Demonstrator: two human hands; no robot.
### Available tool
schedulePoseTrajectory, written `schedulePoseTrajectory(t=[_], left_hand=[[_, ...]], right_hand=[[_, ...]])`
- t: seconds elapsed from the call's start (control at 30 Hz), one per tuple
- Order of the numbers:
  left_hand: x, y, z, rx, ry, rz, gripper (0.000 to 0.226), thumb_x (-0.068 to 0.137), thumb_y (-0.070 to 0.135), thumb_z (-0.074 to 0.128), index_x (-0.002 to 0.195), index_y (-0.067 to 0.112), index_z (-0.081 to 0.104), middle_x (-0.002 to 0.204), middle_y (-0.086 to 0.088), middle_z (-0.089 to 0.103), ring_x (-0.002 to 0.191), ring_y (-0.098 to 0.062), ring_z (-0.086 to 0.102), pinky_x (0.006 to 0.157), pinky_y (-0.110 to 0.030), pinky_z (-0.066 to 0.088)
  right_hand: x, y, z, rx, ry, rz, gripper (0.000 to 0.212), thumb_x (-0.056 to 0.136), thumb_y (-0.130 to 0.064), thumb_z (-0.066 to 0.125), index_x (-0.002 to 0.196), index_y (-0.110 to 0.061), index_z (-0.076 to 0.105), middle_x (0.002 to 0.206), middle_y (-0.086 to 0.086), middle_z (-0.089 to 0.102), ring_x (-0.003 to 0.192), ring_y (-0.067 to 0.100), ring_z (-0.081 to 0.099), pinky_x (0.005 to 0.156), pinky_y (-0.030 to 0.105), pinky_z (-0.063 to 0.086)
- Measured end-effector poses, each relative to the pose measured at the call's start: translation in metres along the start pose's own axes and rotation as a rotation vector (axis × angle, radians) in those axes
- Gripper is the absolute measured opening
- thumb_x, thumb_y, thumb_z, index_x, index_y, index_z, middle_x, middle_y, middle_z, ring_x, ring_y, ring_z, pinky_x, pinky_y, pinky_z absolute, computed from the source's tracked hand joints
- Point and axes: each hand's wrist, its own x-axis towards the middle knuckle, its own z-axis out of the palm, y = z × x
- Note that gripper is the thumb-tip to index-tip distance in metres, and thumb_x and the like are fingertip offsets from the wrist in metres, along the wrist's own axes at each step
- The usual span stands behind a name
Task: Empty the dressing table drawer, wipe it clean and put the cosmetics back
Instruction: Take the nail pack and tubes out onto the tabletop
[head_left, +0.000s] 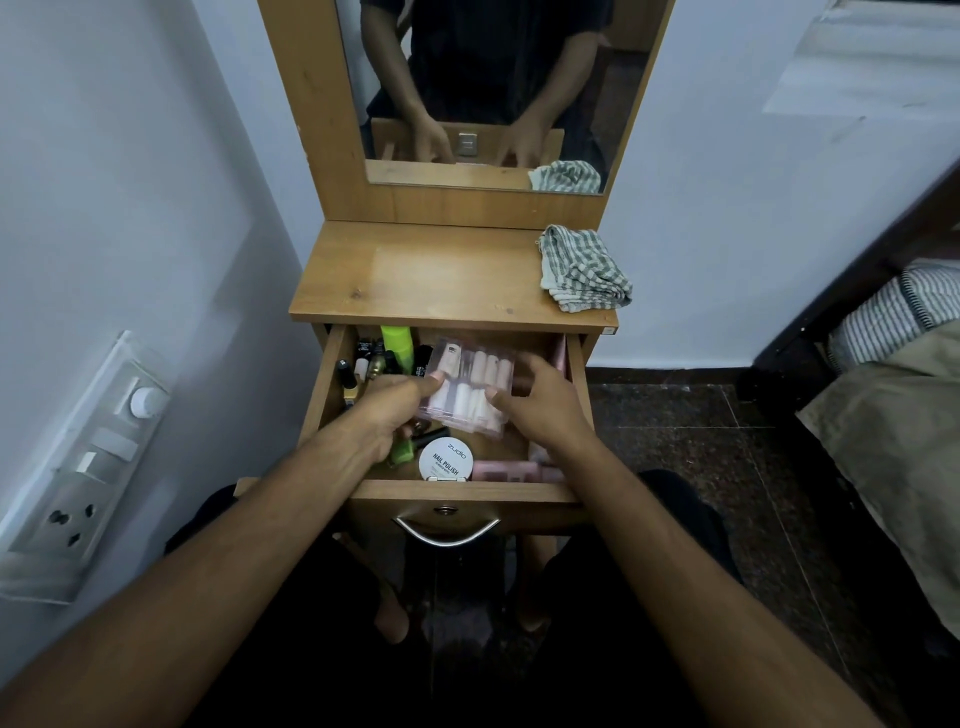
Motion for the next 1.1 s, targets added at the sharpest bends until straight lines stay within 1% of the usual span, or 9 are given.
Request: schedulePoseTrajectory(t=[0.13, 0.3, 0.43, 0.63, 0.73, 0.8, 0.93, 1.03, 1.1], left_hand=[[0.001, 0.0, 0.001, -0.123, -0.082, -0.009, 0.028, 0.097, 0.032, 0.064, 0.113, 0.01, 0.068, 0.097, -0.007, 0.071, 0.076, -0.015, 0.063, 0.047, -0.023, 0.051], [-0.008, 0.003, 0.002, -0.199, -0.175, -0.012, 0.019, 0.099, 0.022, 0.062, 0.11, 0.006, 0.062, 0.101, -0.013, 0.073, 0.066, -0.017, 0.073, 0.058, -0.027, 0.061], [-0.016, 0.003, -0.011, -0.182, -0.228, -0.042, 0.033, 0.095, 0.017, 0.067, 0.121, -0.002, 0.061, 0.111, -0.02, 0.072, 0.082, -0.027, 0.075, 0.065, -0.032, 0.064], [-0.038, 0.004, -0.029, -0.16, -0.305, -0.05, 0.037, 0.094, 0.019, 0.067, 0.125, 0.0, 0.06, 0.104, -0.022, 0.075, 0.081, -0.032, 0.076, 0.061, -0.03, 0.063], [-0.044, 0.004, -0.037, -0.123, -0.288, -0.019, 0.04, 0.093, 0.023, 0.068, 0.124, 0.0, 0.061, 0.101, -0.021, 0.076, 0.074, -0.027, 0.075, 0.067, -0.029, 0.063], [-0.049, 0.004, -0.041, -0.108, -0.286, 0.02, 0.043, 0.091, 0.026, 0.069, 0.123, -0.001, 0.061, 0.096, -0.02, 0.076, 0.068, -0.023, 0.074, 0.06, -0.026, 0.061], [-0.062, 0.006, -0.048, -0.101, -0.286, 0.136, 0.044, 0.083, 0.03, 0.07, 0.116, 0.0, 0.066, 0.088, -0.021, 0.073, 0.059, -0.019, 0.068, 0.048, -0.021, 0.054], [-0.068, 0.008, -0.051, -0.086, -0.246, 0.287, 0.043, 0.083, 0.035, 0.072, 0.108, 0.001, 0.068, 0.078, -0.022, 0.068, 0.052, -0.022, 0.061, 0.044, -0.025, 0.043], [-0.07, 0.012, -0.052, -0.089, -0.235, 0.37, 0.042, 0.085, 0.034, 0.073, 0.109, 0.0, 0.067, 0.078, -0.02, 0.069, 0.052, -0.022, 0.059, 0.044, -0.025, 0.042]], right_hand=[[0.004, 0.001, 0.001, 0.177, 0.007, 0.012, 0.064, 0.088, -0.006, 0.073, 0.146, -0.02, 0.049, 0.128, 0.004, 0.068, 0.107, 0.012, 0.066, 0.079, 0.026, 0.058], [0.006, 0.003, -0.001, 0.382, -0.001, 0.038, 0.072, 0.084, 0.007, 0.072, 0.147, -0.018, 0.048, 0.111, 0.01, 0.073, 0.1, 0.021, 0.073, 0.081, 0.04, 0.062], [0.001, -0.001, -0.006, 0.506, -0.081, 0.097, 0.071, 0.082, 0.014, 0.069, 0.143, -0.018, 0.051, 0.102, 0.013, 0.075, 0.092, 0.023, 0.075, 0.069, 0.034, 0.061], [-0.016, -0.009, -0.009, 0.58, -0.18, 0.121, 0.064, 0.085, 0.011, 0.068, 0.141, -0.018, 0.055, 0.096, 0.008, 0.072, 0.081, 0.017, 0.076, 0.064, 0.028, 0.059], [-0.03, -0.013, -0.009, 0.517, -0.22, 0.097, 0.062, 0.089, 0.001, 0.069, 0.143, -0.024, 0.053, 0.098, 0.009, 0.072, 0.082, 0.022, 0.076, 0.066, 0.035, 0.063], [-0.038, -0.016, -0.007, 0.46, -0.236, 0.068, 0.063, 0.092, -0.006, 0.069, 0.146, -0.03, 0.048, 0.093, 0.009, 0.071, 0.076, 0.021, 0.074, 0.062, 0.036, 0.062], [-0.046, -0.021, -0.006, 0.354, -0.213, -0.035, 0.069, 0.095, -0.012, 0.067, 0.153, -0.036, 0.037, 0.089, 0.007, 0.065, 0.066, 0.012, 0.07, 0.057, 0.029, 0.057], [-0.049, -0.029, -0.009, 0.298, -0.18, -0.123, 0.07, 0.096, -0.014, 0.066, 0.154, -0.036, 0.035, 0.097, 0.013, 0.063, 0.069, 0.012, 0.07, 0.061, 0.031, 0.059], [-0.049, -0.033, -0.012, 0.296, -0.163, -0.186, 0.07, 0.095, -0.014, 0.067, 0.154, -0.035, 0.035, 0.1, 0.016, 0.061, 0.075, 0.014, 0.07, 0.063, 0.035, 0.061]])
